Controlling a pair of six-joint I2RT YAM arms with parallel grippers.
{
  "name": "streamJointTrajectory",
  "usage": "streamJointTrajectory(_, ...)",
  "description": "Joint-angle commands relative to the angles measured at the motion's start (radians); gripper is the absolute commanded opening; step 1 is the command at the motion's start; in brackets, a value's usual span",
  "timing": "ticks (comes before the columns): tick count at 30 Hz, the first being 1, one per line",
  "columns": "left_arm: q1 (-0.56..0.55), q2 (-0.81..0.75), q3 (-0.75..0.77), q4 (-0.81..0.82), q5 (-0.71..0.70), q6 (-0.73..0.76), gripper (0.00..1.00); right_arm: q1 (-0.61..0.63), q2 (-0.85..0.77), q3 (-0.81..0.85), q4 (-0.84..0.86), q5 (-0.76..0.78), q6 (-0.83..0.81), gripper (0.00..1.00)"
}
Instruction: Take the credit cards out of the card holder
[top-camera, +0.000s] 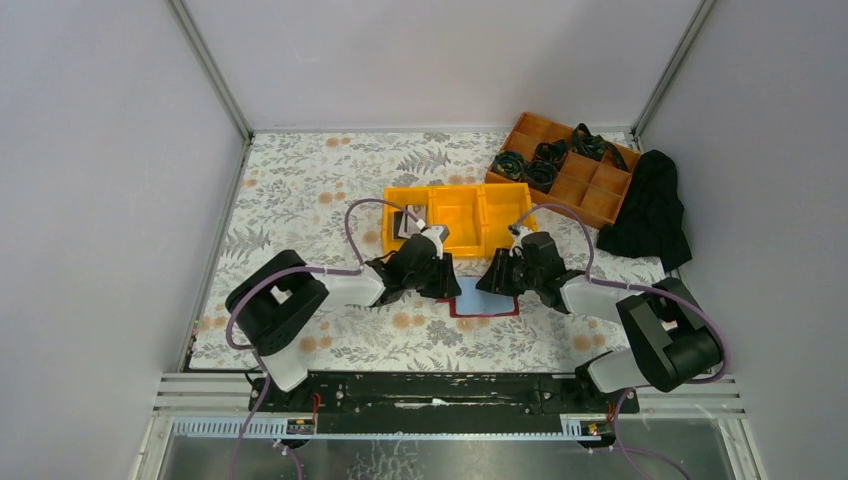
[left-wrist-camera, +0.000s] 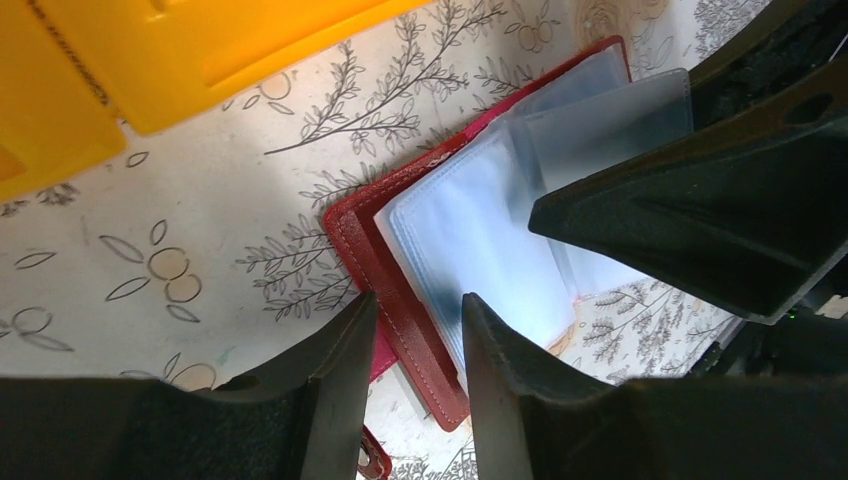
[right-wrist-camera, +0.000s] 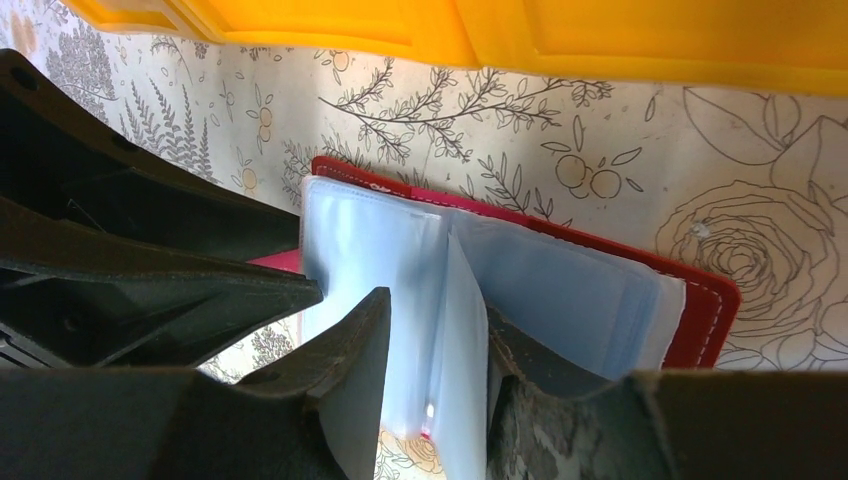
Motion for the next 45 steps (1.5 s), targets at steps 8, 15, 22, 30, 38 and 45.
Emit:
streamJointTrajectory(8,-0.013,0.047,0.022,0.17,0.145,-0.068,0.42,-0.002,0.019,0.0,-0.014,0.011,-0.009,0.4)
streamJointTrajectory(15,-0.013,0.042,0.017,0.204,0.158,-0.074,0.41,-0.001,0.025,0.0,-0.011,0.004,-0.009,0.4)
streamJointTrajectory(22,-0.014,0.052,0.045,0.26,0.202,-0.097,0.41,-0.001,0.038,0.0,-0.008,0.001,-0.008,0.4)
streamJointTrajectory(30,-0.015,0.066,0.105,0.275,0.203,-0.097,0.13,-0.002,0.048,0.003,-0.006,-0.009,-0.008,0.4)
streamJointTrajectory(38,-0.014,0.108,0.123,0.286,0.216,-0.105,0.0,-0.004,0.026,0.001,-0.018,0.01,-0.006,0.4)
streamJointTrajectory(45,-0.012,0.11,0.114,0.294,0.222,-0.105,0.0,-0.015,-0.127,-0.042,-0.018,0.103,0.009,0.4)
